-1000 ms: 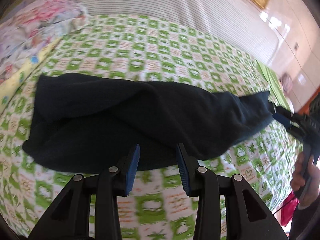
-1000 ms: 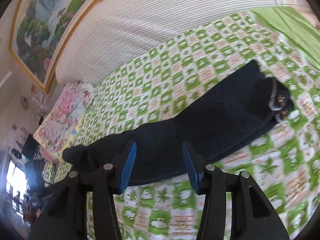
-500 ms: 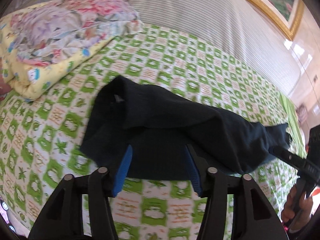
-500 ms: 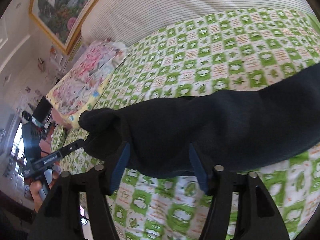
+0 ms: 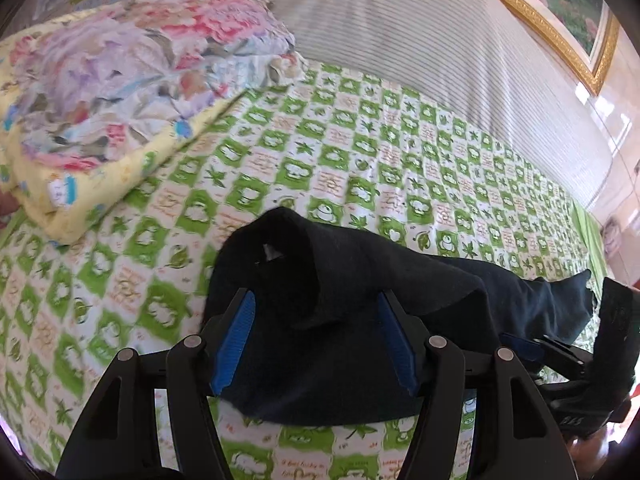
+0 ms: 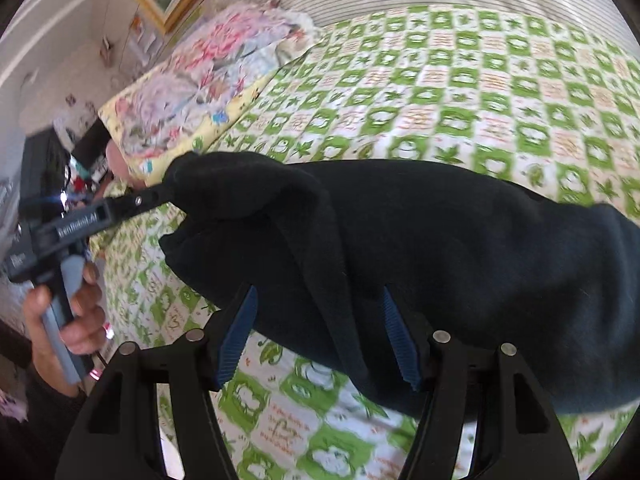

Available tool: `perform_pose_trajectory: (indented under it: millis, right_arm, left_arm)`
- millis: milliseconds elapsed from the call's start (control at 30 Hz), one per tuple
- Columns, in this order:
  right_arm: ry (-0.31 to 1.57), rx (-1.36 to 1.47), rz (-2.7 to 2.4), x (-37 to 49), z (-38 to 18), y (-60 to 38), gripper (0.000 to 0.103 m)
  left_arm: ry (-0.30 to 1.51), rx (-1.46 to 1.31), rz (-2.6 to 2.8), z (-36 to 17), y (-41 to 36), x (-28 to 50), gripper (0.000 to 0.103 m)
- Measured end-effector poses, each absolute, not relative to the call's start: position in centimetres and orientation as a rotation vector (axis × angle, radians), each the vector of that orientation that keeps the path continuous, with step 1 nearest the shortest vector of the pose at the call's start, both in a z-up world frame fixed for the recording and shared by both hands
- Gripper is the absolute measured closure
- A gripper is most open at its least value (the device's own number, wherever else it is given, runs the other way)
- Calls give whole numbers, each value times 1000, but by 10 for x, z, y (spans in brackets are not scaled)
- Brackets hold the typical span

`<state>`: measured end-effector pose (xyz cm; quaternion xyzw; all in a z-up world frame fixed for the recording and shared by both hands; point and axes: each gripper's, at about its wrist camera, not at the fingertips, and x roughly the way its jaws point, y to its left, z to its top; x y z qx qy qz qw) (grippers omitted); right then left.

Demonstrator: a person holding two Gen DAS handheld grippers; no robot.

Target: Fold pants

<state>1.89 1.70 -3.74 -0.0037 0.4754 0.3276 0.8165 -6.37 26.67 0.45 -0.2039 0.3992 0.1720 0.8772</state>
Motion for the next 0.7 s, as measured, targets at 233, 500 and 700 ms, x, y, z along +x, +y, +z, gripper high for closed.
perform_pose_trajectory:
  millis: [233,500,700]
  right_arm:
    - [987,-108,689,22,-47,37,59]
    - [926,-90,747,14,-29,34,96]
    - [929,-157,820,-2,-33,43,96]
  left_arm:
    - [873,-469,304,-12,273,-50,91]
    - [772,-370,303,28,270,-91,102]
    - [809,-363,365,11,283,-123,102]
